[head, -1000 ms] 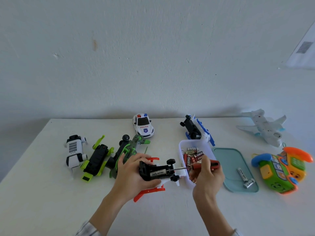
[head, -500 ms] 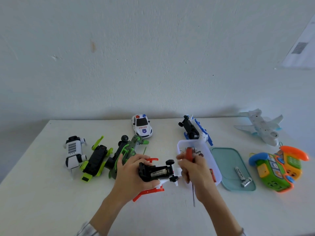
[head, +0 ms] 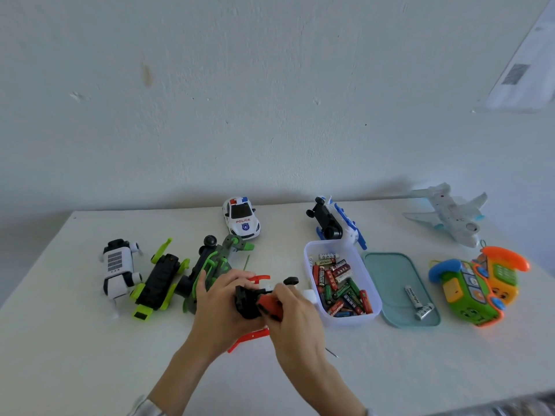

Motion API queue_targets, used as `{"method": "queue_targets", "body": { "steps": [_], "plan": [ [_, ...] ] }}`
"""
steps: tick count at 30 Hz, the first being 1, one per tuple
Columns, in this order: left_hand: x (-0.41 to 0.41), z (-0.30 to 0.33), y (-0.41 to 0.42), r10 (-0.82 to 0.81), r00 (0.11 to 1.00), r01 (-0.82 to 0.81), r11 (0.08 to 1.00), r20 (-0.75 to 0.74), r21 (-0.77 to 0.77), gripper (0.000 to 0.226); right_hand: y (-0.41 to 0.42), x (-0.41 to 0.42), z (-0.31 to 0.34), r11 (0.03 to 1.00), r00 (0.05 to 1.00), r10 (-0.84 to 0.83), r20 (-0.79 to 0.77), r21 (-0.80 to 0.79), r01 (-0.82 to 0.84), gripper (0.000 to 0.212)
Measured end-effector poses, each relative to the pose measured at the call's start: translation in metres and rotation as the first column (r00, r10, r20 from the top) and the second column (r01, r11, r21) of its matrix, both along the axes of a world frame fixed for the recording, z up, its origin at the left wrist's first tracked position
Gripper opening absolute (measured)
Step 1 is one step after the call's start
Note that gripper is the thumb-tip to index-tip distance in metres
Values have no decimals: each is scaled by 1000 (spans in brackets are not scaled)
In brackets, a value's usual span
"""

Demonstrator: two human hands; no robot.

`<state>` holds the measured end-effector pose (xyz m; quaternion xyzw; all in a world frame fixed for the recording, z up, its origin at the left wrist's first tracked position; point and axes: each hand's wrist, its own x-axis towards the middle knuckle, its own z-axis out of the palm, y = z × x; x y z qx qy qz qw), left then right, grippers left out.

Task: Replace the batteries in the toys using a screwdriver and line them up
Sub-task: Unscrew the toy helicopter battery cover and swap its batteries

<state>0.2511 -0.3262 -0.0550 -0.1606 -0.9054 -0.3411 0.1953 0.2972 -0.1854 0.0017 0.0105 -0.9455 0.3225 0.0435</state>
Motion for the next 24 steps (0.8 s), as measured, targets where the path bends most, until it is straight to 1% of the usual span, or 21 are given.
{"method": "queue_targets", "body": {
  "steps": [1, 2, 4, 5, 6, 8, 10, 12, 14, 16, 19, 22, 24],
  "plan": [
    [-1, 0, 1, -1, 1000, 1, 1000, -3, -5, 44, 0, -2, 1, 999, 1000, 17, 8, -34, -17, 20],
    [-1, 0, 1, -1, 1000, 1, 1000, -5, -7, 44, 1, -4, 4, 995, 1000, 20, 13, -102, -18, 26],
    [-1, 0, 1, -3, 1000, 3, 1000, 5, -1, 41, 11, -9, 19, 945, 1000, -25, 6, -325, 25, 34],
    [0, 0, 1, -4, 1000, 4, 1000, 14, 7, 41, 21, -12, 29, 902, 997, -79, -15, -426, 65, 33],
    [0, 0, 1, -5, 1000, 5, 1000, 26, 18, 40, 34, -16, 38, 866, 987, -152, -46, -487, 111, 31],
    [0, -2, 1, -8, 999, 5, 999, 45, 53, 40, 70, -27, 47, 827, 943, -319, -100, -516, 225, 27],
    [-1, -1, 0, -17, 998, 13, 997, 59, 79, 43, 112, -39, 45, 806, 887, -453, -85, -464, 367, 19],
    [-1, -2, -2, -36, 997, 29, 995, 70, 93, 44, 156, -47, 29, 783, 828, -560, 13, -319, 534, 11],
    [-2, -3, -4, -59, 996, 50, 993, 74, 109, 45, 190, -48, 6, 753, 766, -629, 132, -139, 643, 13],
    [-3, -3, -5, -77, 994, 67, 990, 76, 125, 46, 208, -46, -14, 746, 726, -646, 233, -4, 665, 15],
    [-3, -2, -5, -98, 990, 83, 987, 104, 139, 44, 217, -45, -34, 747, 698, -651, 299, 90, 659, 15],
    [-5, 1, -5, -132, 981, 108, 981, 139, 163, 40, 213, -52, -31, 755, 705, -653, 278, 163, 635, 13],
    [-5, 4, -5, -151, 974, 118, 974, 167, 192, 42, 202, -62, -16, 773, 747, -635, 197, 186, 607, 21]
  ]
}}
